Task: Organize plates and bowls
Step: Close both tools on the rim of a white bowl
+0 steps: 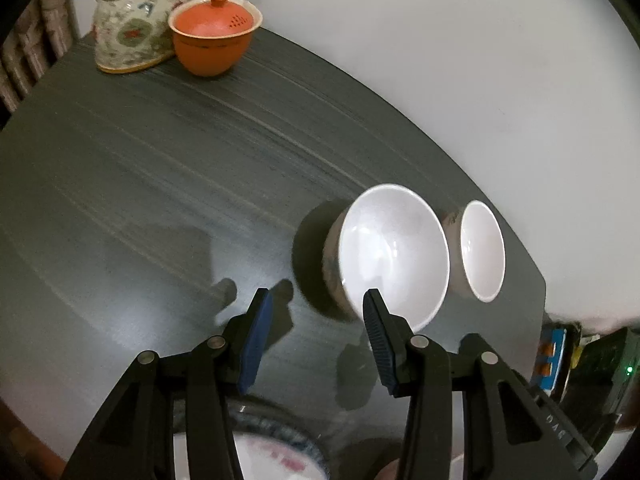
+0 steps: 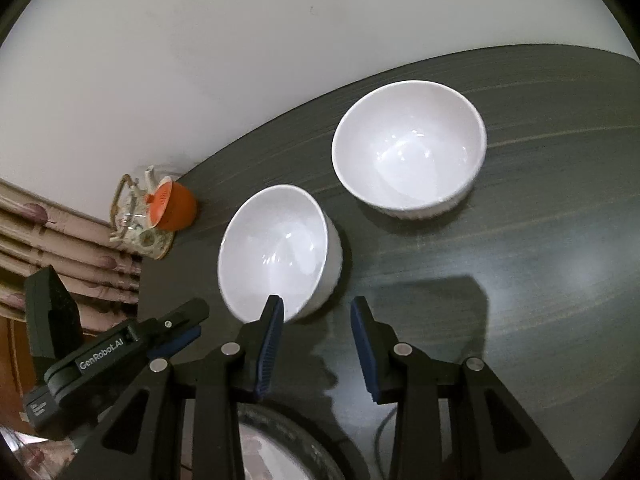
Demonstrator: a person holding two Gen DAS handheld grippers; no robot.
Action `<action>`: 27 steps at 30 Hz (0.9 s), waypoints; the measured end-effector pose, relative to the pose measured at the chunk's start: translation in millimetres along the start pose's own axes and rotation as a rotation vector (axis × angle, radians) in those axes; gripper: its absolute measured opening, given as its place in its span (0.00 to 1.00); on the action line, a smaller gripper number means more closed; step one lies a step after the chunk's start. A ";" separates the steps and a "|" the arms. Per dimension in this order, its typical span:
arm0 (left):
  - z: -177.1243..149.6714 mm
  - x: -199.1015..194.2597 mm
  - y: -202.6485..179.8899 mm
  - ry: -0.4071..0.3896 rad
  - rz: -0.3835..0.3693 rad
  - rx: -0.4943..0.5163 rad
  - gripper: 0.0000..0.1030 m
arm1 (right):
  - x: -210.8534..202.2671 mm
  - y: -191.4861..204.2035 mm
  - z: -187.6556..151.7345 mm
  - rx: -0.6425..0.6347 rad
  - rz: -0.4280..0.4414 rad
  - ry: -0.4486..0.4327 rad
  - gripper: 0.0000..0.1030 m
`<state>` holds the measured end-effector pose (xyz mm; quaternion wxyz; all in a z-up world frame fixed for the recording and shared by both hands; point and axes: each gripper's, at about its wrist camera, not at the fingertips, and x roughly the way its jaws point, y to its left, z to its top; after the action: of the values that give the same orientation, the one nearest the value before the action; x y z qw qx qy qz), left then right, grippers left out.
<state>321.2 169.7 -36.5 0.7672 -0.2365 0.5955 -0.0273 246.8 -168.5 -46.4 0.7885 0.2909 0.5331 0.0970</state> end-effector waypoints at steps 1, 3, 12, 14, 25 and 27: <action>3.3 5.8 -1.2 0.007 -0.004 0.000 0.41 | 4.0 0.0 2.0 0.001 -0.003 0.003 0.35; 8.5 15.1 -1.7 0.015 -0.016 -0.010 0.41 | 15.1 0.9 6.2 -0.003 -0.016 0.016 0.35; 19.0 50.3 -3.3 0.048 0.004 -0.003 0.27 | 43.9 4.1 10.5 -0.024 -0.038 0.034 0.28; 19.0 54.8 -4.0 0.056 -0.006 0.004 0.21 | 48.2 5.9 11.0 -0.039 -0.049 0.036 0.21; -8.9 35.4 -3.7 0.035 0.007 0.025 0.13 | 23.4 14.4 -13.5 -0.055 -0.033 0.025 0.17; -17.7 21.4 -5.1 0.018 0.015 0.037 0.13 | 11.3 17.3 -22.0 -0.062 -0.022 0.013 0.17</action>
<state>312.3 152.4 -56.9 0.7663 -0.2173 0.6036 -0.0347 234.5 -141.4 -51.3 0.7948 0.2600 0.5380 0.1064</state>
